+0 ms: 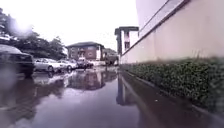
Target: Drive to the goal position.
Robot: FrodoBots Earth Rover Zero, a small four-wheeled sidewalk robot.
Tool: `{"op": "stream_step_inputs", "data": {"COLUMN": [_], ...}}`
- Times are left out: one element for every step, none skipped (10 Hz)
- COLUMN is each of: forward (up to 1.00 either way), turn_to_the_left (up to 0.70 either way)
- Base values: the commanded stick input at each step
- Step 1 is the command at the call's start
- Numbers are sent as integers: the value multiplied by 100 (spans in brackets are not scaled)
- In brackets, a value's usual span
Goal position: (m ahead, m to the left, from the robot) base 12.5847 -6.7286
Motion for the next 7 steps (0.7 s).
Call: {"op": "stream_step_inputs", "data": {"forward": [70,70,70,70,70,70,70], "turn_to_the_left": [0,0,0,0,0,0,0]}}
